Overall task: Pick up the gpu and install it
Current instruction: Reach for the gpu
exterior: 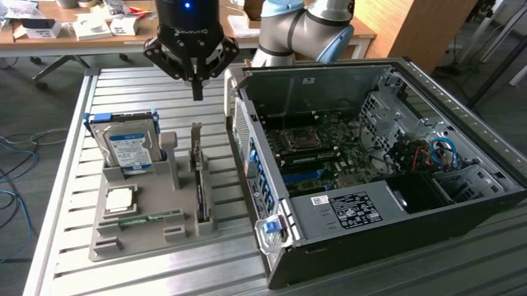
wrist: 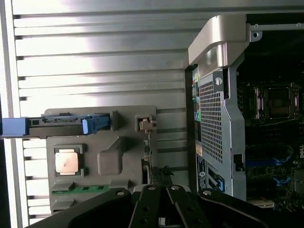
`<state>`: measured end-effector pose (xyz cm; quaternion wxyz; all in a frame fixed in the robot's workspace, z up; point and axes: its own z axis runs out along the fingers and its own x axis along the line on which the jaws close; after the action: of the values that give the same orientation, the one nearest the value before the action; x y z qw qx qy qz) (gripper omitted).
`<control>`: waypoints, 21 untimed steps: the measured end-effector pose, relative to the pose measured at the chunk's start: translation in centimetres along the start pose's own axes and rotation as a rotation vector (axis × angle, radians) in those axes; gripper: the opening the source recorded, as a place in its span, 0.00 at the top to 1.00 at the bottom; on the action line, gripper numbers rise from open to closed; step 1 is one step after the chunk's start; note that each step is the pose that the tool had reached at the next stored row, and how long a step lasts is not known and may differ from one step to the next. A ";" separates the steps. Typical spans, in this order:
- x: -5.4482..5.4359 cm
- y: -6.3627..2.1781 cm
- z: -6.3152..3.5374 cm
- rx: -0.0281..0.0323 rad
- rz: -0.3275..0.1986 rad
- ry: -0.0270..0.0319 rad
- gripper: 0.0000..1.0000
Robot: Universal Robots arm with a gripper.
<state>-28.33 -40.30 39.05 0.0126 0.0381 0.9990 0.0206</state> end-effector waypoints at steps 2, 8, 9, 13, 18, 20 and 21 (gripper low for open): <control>0.0 -0.22 -0.01 0.0001 0.000 0.0001 0.89; 0.1 -1.08 -0.05 0.0001 0.000 0.0000 0.89; 0.1 -1.26 -0.06 0.0001 0.000 0.0001 0.89; 0.2 -1.94 -0.09 0.0000 0.000 0.0000 0.89; 0.3 -2.95 -0.13 0.0000 0.000 0.0000 0.89; 0.3 -3.35 -0.15 0.0001 0.000 0.0000 0.89; 0.3 -3.55 -0.16 0.0001 0.000 0.0000 0.89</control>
<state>-28.95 -43.82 39.06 0.0126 0.0381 0.9990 0.0206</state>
